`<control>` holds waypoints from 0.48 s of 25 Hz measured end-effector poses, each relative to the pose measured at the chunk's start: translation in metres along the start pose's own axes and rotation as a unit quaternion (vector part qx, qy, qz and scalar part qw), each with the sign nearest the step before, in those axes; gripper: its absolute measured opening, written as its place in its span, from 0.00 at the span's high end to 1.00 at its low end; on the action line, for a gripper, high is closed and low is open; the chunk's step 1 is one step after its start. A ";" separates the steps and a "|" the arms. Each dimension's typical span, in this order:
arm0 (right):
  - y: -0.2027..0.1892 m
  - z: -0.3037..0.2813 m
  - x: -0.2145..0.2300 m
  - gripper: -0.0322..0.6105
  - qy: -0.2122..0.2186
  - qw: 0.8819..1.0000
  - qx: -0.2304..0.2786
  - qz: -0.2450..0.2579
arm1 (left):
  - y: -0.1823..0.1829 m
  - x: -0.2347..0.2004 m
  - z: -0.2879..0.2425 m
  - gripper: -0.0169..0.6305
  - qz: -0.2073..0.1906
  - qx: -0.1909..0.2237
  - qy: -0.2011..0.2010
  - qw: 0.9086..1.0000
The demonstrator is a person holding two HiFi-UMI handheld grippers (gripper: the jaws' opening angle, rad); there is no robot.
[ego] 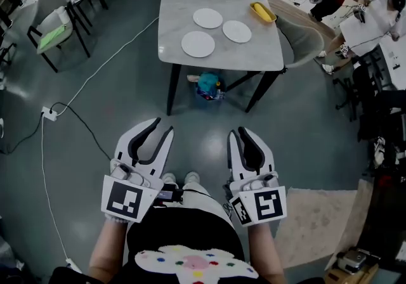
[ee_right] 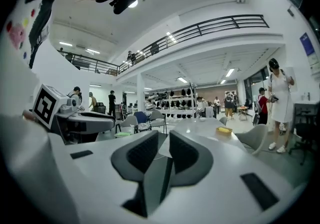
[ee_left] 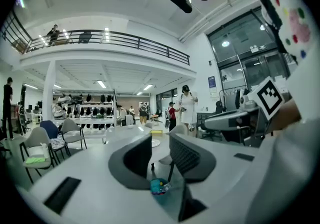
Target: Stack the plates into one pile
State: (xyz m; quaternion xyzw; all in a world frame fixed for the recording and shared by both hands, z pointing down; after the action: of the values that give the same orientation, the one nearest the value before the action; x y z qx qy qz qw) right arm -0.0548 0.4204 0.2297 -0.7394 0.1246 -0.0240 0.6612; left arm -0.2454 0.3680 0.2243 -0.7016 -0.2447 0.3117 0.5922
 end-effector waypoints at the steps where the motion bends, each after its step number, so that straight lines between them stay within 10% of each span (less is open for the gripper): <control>1: -0.001 -0.001 0.002 0.85 0.002 1.000 -0.001 -0.002 | 0.000 0.001 -0.002 0.80 0.000 -0.001 0.000 1.000; 12: -0.006 -0.001 0.026 0.73 0.021 1.000 0.005 -0.001 | 0.002 0.019 -0.014 0.77 0.001 0.004 0.021 1.000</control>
State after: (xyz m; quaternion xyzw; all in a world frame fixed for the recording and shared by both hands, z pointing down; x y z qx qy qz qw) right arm -0.0286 0.4147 0.2324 -0.7352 0.1381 -0.0407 0.6624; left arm -0.2218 0.3717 0.2207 -0.7060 -0.2305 0.2987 0.5994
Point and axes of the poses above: the fingertips, and each gripper's own axes: z backward along the fingers, x to its right, y out of its top, the point moved 5 cm from there along z, backward along the fingers, and after that the axes turned 10 degrees about z, right-handed, at the moved point
